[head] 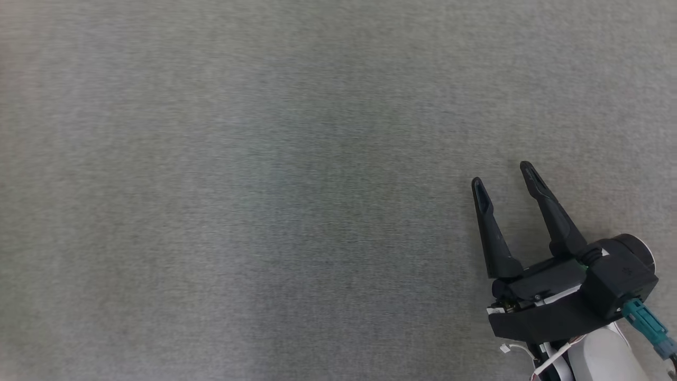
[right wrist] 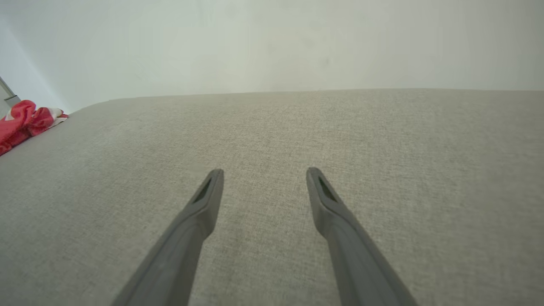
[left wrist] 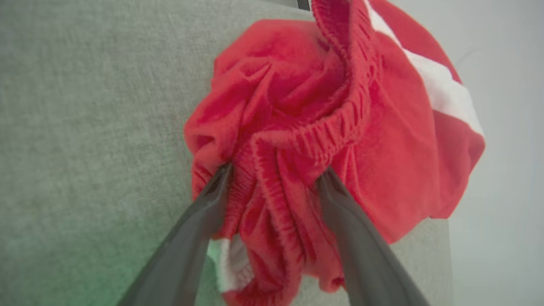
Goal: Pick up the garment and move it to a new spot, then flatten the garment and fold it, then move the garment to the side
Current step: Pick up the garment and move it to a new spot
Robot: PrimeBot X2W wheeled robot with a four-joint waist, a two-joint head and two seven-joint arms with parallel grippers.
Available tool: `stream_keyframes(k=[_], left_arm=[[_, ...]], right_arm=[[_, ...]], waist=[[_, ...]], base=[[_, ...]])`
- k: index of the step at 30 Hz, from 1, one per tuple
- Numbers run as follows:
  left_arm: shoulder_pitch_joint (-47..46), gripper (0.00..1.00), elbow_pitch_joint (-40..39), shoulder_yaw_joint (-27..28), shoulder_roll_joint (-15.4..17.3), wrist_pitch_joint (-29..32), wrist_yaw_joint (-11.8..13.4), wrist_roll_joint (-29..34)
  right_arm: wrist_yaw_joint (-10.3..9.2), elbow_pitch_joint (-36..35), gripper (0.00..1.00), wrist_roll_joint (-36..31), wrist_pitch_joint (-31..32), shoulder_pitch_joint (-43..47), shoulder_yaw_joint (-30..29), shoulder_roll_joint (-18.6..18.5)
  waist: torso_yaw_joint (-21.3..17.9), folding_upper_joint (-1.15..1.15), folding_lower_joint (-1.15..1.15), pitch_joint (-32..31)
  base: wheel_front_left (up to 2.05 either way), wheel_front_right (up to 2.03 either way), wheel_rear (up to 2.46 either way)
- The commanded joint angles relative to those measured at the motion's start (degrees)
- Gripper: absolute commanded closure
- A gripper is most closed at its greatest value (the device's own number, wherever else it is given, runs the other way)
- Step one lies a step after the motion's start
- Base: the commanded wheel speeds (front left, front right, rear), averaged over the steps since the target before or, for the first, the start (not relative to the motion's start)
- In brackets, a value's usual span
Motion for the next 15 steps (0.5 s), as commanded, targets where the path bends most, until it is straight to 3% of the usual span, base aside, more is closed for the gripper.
stream_keyframes(k=[1,3,4,5,8,15], left_arm=[[1.6,0.0,0.3,-0.3,-0.3,1.8,0.6,-0.8],[2.8,0.0,0.1,-1.1,-2.0,3.8,0.9,-1.4],[3.9,0.66,-0.2,-1.9,-2.4,4.9,1.0,-1.1],[4.9,1.0,-0.4,-2.8,-2.9,6.0,0.9,-0.8],[7.3,1.0,-2.2,-4.3,-3.7,8.3,1.2,-0.5],[10.1,1.0,-11.5,-3.4,-0.1,8.6,1.0,1.1]], right_arm=[[-0.13,0.3,0.0,0.3,-0.4,-0.1,-0.2,0.3],[-0.13,0.8,0.0,0.4,-0.5,0.3,-0.5,0.4],[-0.13,0.9,0.0,0.5,-0.5,0.5,-0.4,0.5],[-0.13,1.1,0.0,0.6,-0.6,0.5,-0.4,0.5],[-0.13,1.7,0.0,1.0,-0.6,0.6,0.1,0.5],[-0.13,4.2,0.0,2.3,-1.3,1.3,1.6,1.0]], waist=[[-4.3,-0.02,-0.01,3.3],[-4.2,-0.02,-0.01,2.4],[-4.1,-0.02,-0.01,2.0],[-3.9,-0.02,-0.01,1.4],[-3.2,-0.02,-0.01,-0.6],[-1.5,-0.02,-0.01,-7.3]], base=[[0.0,0.0,0.0],[0.0,0.0,0.0],[0.0,0.0,0.0],[0.0,0.0,0.0],[0.0,0.0,0.0],[0.0,0.0,0.0]])
